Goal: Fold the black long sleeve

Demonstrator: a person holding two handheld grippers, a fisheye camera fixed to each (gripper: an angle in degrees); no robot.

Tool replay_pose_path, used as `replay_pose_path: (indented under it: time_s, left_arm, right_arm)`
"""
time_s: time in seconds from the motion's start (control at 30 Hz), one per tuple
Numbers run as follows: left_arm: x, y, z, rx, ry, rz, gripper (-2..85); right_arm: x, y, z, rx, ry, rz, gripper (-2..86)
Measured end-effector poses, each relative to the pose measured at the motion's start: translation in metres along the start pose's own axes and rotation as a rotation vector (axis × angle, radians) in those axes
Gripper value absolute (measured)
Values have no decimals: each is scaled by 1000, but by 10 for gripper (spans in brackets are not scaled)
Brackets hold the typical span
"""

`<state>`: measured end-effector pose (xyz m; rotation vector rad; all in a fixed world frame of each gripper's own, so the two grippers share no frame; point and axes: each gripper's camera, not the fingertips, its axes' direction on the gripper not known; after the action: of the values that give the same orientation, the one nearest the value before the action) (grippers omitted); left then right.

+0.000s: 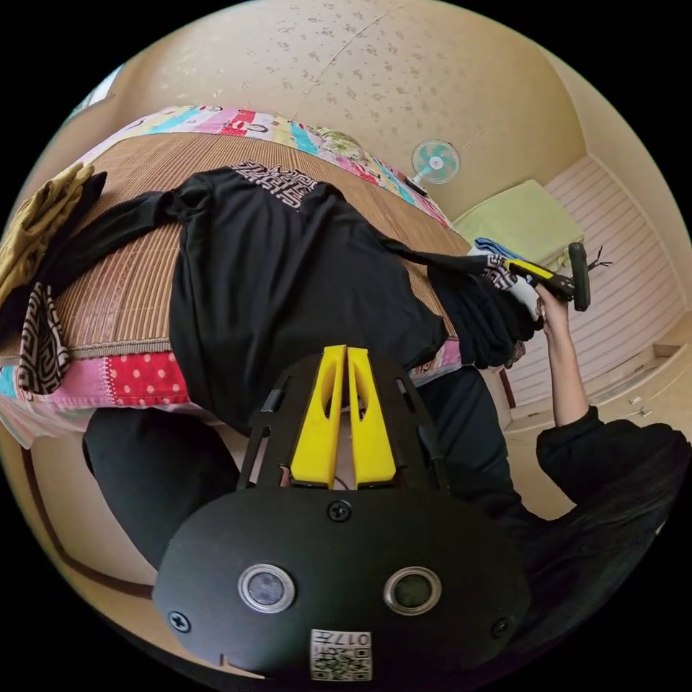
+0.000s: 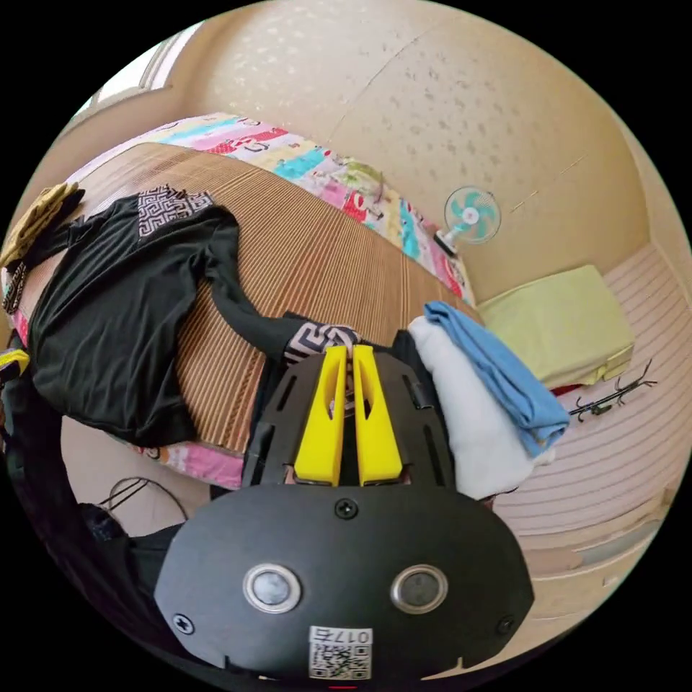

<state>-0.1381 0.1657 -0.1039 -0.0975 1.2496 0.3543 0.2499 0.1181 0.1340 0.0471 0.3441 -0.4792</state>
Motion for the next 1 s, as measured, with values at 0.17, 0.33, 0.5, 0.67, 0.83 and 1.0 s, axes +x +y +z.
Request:
replay_pose_path:
  time_s: [0.17,0.33,0.5,0.67,0.83,1.0]
  left_arm:
    - [10,20,29,-84,19,67,13]
    - [14,33,13,-132,12,78,46]
    - [6,19,-24,-13,-99,53,44]
    - [-16,12,25,-376,-215,23,9]
    - [-28,48,-7,-473,-102,-100,-9]
    - [-25,46,-81,-209,138,-118,-10]
  right_arm:
    - [15,49,34,40,154,58,33]
    - [42,121,45,-232,-150,498,62]
    - [-16,105,-61,198,-508,376,59]
    - [-102,56,-17,-103,-936,128,59]
    - [-70,96,-33,-413,-1108,197,29]
    - [88,93,-100,-182,-1075,415,41]
